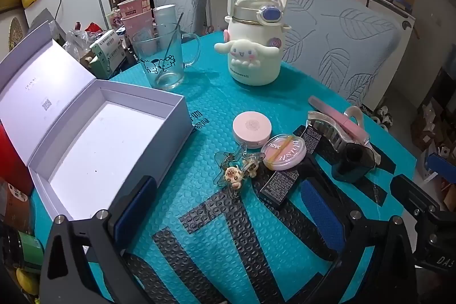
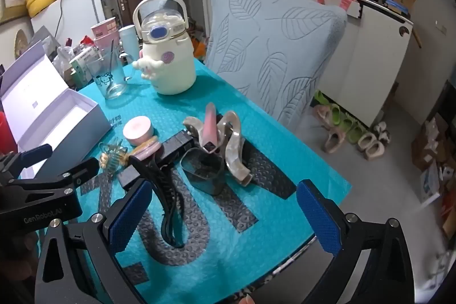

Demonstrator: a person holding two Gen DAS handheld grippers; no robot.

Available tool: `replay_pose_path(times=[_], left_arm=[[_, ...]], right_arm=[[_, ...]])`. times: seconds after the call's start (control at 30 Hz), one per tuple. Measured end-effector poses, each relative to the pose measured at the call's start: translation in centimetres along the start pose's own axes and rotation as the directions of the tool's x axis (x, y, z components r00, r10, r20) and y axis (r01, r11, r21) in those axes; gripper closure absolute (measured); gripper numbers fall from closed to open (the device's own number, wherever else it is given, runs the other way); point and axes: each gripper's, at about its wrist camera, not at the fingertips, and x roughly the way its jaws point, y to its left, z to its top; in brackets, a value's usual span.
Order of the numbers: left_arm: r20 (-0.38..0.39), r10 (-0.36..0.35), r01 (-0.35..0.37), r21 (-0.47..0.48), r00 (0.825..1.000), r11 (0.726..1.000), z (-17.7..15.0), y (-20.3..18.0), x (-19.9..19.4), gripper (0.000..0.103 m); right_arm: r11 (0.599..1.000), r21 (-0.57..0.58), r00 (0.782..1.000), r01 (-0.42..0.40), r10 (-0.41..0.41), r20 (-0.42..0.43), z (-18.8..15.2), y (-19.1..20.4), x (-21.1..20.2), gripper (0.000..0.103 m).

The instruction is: Organize rigid objects

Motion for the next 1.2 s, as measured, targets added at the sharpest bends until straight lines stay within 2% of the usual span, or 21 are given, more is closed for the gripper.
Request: replay_pose_path(times=[0.23,0.47,1.2], left_arm=[[0.001,-0.010,0.010,0.010,1.000,1.000,0.15,-0.29,-0.31,0.000],[-0.003,-0.050,0.050,0.006,0.999,0.999,0.24,0.01,-0.41,0.000],[0.001,-0.061,0.061,0.017,0.998,0.998,0.18,-0.01,-0.97,0.000]], right_arm=[[1.000,0.003,1.000,-0.004,0.004,-0.002,0.11,-0.07,-0.07,0.000],[1.000,0.004,1.000,0.002,-0.002,0.004,0.26,-0.17,-0.13,0.000],[1.000,0.005,1.000,0.012,-0.012,0.013,0.08,-0.28,-0.73,0.000]])
